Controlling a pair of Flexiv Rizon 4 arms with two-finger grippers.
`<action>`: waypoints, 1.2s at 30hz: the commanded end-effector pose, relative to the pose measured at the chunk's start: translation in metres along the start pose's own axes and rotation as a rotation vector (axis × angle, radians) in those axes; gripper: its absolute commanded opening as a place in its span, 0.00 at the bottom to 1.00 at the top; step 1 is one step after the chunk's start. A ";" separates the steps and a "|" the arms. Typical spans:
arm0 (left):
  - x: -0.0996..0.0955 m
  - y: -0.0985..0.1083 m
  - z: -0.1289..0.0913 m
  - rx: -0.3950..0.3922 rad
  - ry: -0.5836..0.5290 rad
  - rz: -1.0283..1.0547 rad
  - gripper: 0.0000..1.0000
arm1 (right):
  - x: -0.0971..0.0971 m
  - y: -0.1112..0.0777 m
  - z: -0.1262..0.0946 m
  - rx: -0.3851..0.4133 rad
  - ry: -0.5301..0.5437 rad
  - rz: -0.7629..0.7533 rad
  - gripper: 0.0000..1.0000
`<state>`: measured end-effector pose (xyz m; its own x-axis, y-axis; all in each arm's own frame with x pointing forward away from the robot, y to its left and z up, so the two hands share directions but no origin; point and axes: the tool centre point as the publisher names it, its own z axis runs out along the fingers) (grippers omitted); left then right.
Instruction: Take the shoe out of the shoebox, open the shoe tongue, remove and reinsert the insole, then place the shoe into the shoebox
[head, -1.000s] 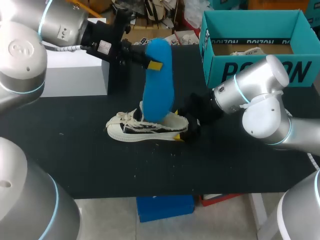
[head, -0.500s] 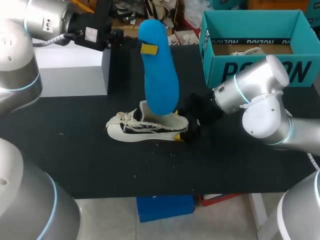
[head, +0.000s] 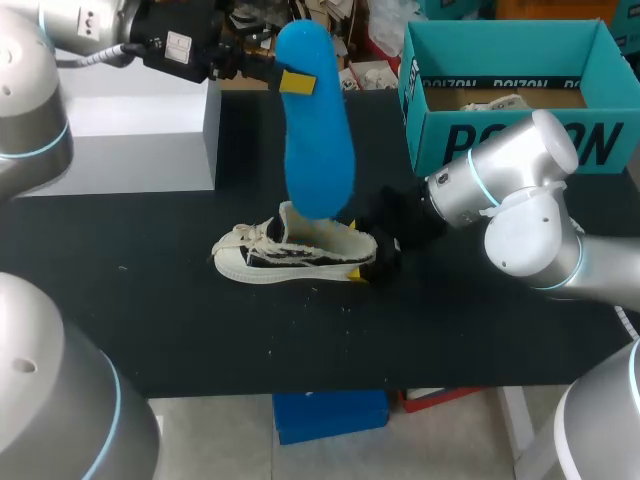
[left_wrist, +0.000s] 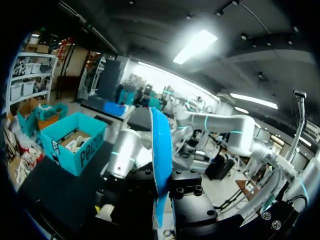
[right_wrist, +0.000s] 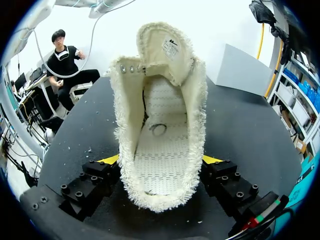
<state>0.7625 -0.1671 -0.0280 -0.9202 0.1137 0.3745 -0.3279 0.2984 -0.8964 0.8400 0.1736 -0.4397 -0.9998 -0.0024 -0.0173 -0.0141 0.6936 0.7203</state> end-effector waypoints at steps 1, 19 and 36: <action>0.000 -0.001 0.000 -0.003 -0.001 0.000 0.00 | 0.000 0.000 0.002 0.004 -0.001 0.002 0.00; 0.000 -0.001 0.000 -0.003 -0.001 0.000 0.00 | 0.013 -0.004 -0.048 0.330 -0.001 0.030 1.00; 0.000 -0.001 0.000 -0.003 -0.001 0.000 0.00 | 0.022 0.005 -0.056 0.864 0.000 0.056 1.00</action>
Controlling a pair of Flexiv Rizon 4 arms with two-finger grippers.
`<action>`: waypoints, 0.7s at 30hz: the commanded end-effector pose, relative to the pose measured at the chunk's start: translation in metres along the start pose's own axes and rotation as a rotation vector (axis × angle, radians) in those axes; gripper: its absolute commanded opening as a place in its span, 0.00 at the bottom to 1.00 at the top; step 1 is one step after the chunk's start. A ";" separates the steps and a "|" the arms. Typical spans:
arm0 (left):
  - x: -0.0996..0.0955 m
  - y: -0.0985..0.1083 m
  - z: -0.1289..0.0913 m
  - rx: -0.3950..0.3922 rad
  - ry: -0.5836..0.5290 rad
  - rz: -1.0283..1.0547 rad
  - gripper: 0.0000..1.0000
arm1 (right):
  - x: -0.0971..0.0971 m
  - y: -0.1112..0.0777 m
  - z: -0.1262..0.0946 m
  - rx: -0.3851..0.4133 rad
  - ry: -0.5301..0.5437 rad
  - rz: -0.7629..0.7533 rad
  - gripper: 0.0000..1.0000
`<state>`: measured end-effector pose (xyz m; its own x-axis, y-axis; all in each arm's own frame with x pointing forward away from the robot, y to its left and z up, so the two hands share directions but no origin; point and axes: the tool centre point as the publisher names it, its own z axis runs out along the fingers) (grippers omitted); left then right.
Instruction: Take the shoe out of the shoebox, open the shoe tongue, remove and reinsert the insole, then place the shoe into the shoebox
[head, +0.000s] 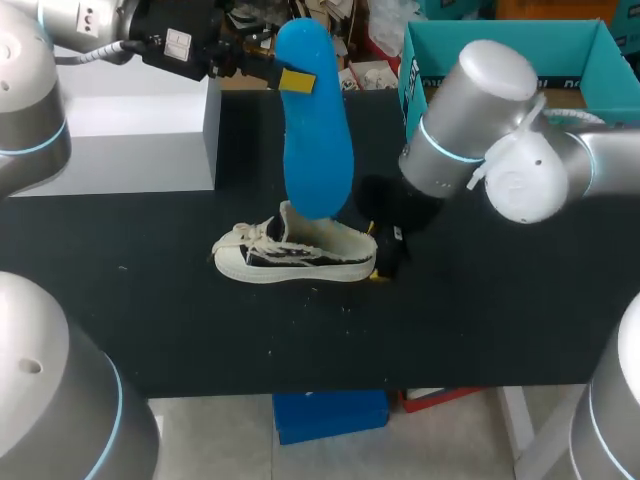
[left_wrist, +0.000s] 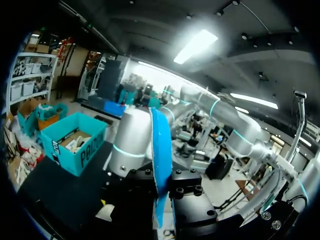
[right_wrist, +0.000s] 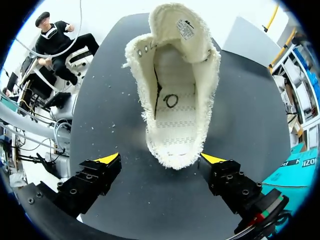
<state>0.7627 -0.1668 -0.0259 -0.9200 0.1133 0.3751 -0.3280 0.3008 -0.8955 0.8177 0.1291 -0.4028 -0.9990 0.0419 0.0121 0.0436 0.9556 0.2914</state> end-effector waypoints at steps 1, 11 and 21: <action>-0.001 0.000 0.001 -0.001 -0.001 0.001 0.00 | 0.000 0.010 -0.003 0.372 -0.014 0.006 1.00; -0.001 0.000 0.001 -0.001 -0.001 0.001 0.00 | -0.006 0.015 -0.008 0.406 -0.030 0.014 1.00; -0.001 0.000 0.001 -0.001 -0.001 0.001 0.00 | -0.008 0.013 -0.007 0.389 -0.038 0.026 1.00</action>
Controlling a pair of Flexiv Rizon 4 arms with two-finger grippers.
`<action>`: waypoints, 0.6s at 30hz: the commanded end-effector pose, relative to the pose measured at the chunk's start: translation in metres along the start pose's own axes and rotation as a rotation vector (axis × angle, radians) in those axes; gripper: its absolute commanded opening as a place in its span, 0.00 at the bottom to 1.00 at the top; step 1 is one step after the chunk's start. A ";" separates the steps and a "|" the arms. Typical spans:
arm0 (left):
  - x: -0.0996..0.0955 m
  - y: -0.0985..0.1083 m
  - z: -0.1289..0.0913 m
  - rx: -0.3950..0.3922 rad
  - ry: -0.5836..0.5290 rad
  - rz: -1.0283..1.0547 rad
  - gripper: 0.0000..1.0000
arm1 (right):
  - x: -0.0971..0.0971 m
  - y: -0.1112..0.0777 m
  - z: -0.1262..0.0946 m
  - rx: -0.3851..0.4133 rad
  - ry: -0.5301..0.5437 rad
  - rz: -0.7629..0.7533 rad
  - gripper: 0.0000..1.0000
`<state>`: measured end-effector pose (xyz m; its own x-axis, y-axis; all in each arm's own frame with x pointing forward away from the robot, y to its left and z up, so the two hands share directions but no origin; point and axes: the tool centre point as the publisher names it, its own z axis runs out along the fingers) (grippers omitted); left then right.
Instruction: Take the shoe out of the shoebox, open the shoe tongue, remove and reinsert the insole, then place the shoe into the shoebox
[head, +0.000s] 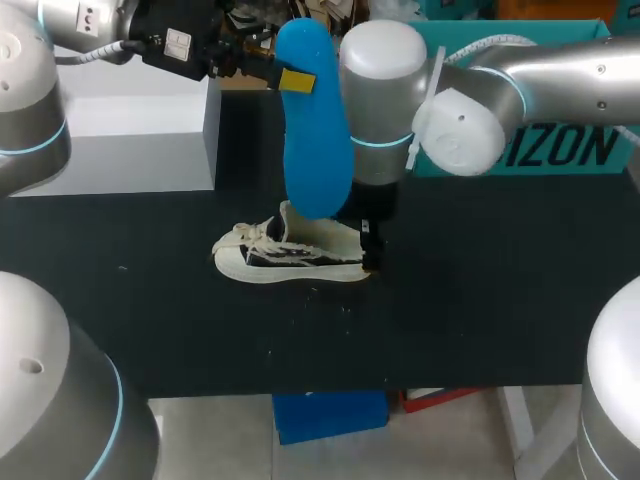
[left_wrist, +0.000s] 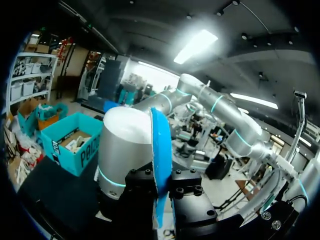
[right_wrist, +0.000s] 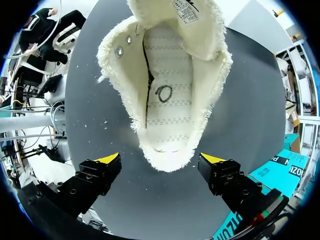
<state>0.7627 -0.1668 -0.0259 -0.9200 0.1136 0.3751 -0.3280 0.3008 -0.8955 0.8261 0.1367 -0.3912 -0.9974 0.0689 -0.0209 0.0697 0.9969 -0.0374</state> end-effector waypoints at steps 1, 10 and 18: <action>-0.001 0.001 0.001 0.000 -0.001 0.001 0.00 | 0.000 0.003 0.001 0.053 -0.002 0.004 1.00; -0.001 0.001 0.001 0.000 -0.001 0.001 0.00 | -0.005 0.004 0.003 0.010 -0.007 0.026 1.00; -0.001 0.001 0.001 0.000 -0.001 0.001 0.00 | -0.010 0.010 0.003 -0.001 -0.012 0.023 1.00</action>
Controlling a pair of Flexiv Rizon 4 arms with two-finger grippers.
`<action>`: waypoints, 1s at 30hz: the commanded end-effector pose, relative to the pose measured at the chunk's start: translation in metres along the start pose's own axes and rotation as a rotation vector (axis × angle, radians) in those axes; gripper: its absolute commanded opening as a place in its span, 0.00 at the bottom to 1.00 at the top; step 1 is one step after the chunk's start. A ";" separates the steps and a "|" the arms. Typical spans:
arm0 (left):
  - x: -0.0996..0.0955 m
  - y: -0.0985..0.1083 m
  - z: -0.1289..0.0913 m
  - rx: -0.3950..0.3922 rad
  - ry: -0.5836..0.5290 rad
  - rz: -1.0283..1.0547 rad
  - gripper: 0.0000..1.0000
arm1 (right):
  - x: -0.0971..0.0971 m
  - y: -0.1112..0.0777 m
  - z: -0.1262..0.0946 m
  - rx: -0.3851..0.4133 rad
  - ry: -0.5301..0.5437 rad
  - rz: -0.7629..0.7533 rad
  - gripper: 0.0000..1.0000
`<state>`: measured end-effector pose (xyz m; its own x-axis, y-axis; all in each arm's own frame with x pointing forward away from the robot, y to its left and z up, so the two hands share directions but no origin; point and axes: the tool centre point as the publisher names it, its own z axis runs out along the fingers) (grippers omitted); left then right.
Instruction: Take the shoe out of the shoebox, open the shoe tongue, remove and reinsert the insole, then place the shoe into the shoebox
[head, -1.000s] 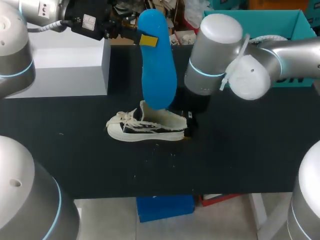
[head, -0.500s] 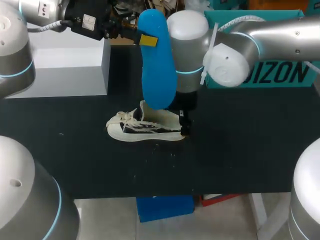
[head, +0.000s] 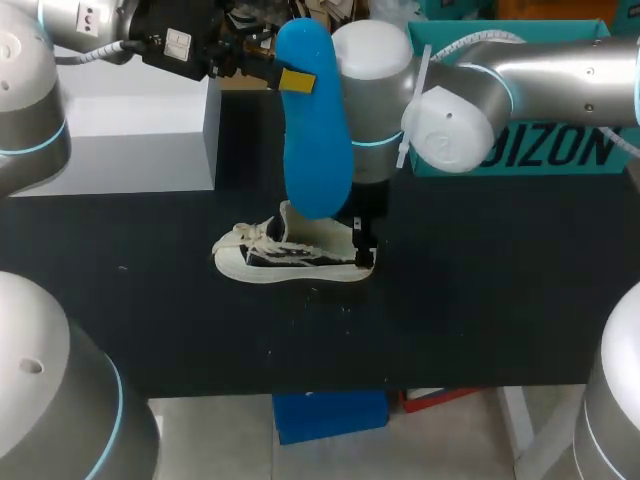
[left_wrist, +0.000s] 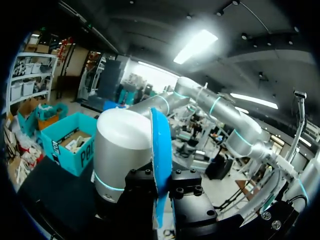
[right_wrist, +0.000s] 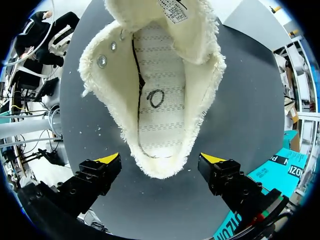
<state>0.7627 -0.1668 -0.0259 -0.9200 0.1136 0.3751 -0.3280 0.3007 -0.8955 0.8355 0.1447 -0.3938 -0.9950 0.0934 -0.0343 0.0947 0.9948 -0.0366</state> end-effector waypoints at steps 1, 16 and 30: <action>-0.001 0.001 0.001 -0.001 -0.001 0.001 0.00 | -0.002 0.001 0.000 -0.002 -0.001 -0.003 1.00; -0.001 0.001 0.001 -0.001 -0.001 0.001 0.00 | 0.005 -0.010 -0.002 -0.204 -0.029 0.036 1.00; -0.001 0.001 0.001 -0.001 -0.001 0.001 0.00 | 0.004 -0.013 -0.001 -0.540 -0.054 -0.011 1.00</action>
<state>0.7627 -0.1668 -0.0259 -0.9200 0.1135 0.3751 -0.3281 0.3006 -0.8955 0.8315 0.1400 -0.3902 -0.9909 0.0997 -0.0909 0.0667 0.9478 0.3119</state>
